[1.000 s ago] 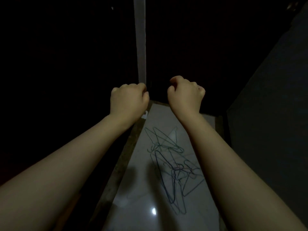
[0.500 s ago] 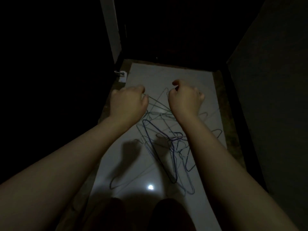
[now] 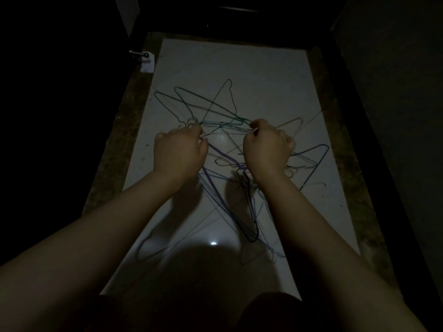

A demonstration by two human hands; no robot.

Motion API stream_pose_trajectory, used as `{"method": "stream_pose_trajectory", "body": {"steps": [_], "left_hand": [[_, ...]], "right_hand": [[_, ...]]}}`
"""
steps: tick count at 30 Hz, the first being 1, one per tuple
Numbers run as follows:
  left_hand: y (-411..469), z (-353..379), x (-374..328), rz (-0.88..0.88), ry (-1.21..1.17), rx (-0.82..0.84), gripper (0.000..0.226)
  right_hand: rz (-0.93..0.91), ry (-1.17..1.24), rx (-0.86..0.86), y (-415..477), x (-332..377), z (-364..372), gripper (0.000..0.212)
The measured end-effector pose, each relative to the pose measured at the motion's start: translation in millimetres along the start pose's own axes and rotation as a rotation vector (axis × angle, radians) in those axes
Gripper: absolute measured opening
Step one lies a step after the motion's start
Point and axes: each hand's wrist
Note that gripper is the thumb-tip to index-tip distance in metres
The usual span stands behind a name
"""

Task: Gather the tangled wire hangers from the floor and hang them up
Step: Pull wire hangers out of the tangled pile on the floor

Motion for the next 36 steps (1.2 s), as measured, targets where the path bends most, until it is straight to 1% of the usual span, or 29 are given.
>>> {"method": "stream_pose_trajectory", "body": {"steps": [3,7,10,13,19,23,25,28,33,36], "left_hand": [[2.5,21.0,-6.0,-0.016,-0.005,0.034,0.034],[3.1,58.1,-12.8,-0.009,-0.017,0.088,0.051],[-4.6,89.4,-15.6,-0.021,-0.023,0.153,0.044],[-19.5,111.1,-12.0,-0.022,-0.017,0.176,0.048],[-37.4,124.9,3.3,-0.050,0.007,0.195,0.055],[-44.7,128.9,8.3,-0.064,0.007,0.212,0.056],[-47.7,128.5,12.1,-0.063,0.009,0.219,0.055],[-50.7,127.3,20.3,-0.055,0.017,0.217,0.055],[-53.6,125.5,24.5,-0.069,0.041,0.246,0.054],[-51.6,124.7,22.8,-0.066,0.032,0.232,0.053]], "right_hand": [[0.013,0.005,-0.007,-0.6,-16.6,19.8,0.033],[0.045,0.034,-0.042,1.3,-47.8,50.5,0.028],[0.088,0.073,-0.060,-2.6,-76.4,75.4,0.027],[0.141,0.074,-0.050,-10.2,-102.6,101.7,0.029],[0.305,0.042,0.149,-26.7,-142.6,153.7,0.038],[0.314,-0.005,0.300,-32.9,-148.4,174.6,0.041],[0.322,0.011,0.357,-33.2,-148.9,180.2,0.036],[0.349,0.029,0.368,-29.3,-149.0,183.9,0.027],[0.338,0.057,0.416,-28.1,-146.6,184.6,0.027],[0.374,0.046,0.428,-24.7,-140.4,182.0,0.025]]}}
Point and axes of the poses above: each hand's wrist, its own y-axis towards the middle knuckle, its own z-axis out of the palm, x = y × z
